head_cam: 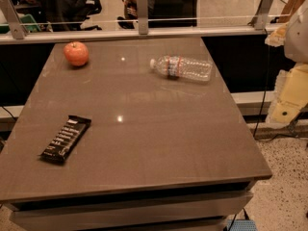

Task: Pick rxbar chocolate

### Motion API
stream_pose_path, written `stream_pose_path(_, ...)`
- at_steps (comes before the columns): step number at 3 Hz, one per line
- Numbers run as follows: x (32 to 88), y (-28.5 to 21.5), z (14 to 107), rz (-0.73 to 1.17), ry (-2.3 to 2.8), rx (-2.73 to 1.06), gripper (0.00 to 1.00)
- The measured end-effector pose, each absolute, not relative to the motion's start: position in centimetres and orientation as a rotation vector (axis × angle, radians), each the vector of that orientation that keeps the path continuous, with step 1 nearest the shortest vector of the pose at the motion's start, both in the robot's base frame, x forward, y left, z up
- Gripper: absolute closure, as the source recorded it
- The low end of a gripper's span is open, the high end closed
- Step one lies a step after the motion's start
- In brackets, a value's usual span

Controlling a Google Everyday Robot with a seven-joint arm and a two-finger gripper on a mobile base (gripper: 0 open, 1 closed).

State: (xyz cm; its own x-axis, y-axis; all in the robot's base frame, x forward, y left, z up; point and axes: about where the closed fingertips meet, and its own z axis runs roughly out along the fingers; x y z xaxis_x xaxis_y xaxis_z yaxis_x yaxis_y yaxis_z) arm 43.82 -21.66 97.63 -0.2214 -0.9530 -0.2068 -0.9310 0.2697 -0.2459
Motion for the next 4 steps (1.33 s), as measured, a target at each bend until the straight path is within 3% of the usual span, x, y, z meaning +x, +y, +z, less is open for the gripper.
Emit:
stream_pose_path(2, 44.1, -18.7, 97.4, -0.004, 2.127, -1.768, 0.00)
stream_pose_path(4, 45.0, -5.0, 95.6, 0.280, 1.640, -1.988, 0.00)
